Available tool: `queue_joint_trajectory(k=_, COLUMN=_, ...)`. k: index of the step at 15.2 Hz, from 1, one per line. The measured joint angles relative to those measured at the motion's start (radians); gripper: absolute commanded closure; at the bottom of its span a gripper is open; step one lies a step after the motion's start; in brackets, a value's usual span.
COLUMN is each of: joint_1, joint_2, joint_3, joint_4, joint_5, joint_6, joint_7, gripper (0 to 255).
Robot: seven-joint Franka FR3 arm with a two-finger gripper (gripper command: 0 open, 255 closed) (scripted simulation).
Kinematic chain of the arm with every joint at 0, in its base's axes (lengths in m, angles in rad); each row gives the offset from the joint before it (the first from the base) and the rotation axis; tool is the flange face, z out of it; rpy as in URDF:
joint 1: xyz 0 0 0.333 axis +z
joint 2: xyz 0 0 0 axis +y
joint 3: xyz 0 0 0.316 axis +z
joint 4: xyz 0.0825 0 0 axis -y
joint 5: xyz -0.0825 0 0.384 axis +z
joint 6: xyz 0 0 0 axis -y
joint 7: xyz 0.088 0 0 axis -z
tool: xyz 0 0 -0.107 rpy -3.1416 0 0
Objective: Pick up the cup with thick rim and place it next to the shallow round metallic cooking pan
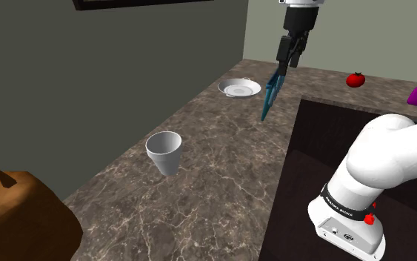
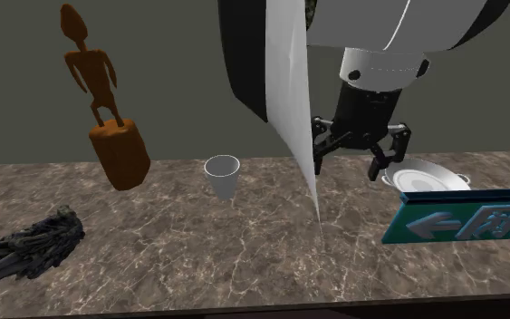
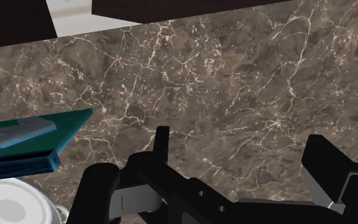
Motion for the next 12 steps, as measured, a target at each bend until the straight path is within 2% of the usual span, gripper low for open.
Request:
queue_joint_trajectory(k=4, joint_1=0.014, joint_2=0.043, joint_3=0.026, joint_4=-0.009, joint_5=0.026, joint_6=0.051, joint_7=0.026, gripper=0)
queue_joint_trajectory(k=12, joint_1=0.061, joint_2=0.22, joint_3=0.118, joint_4=-0.032, joint_5=0.108, joint_6=0.254, joint_7=0.11, gripper=0)
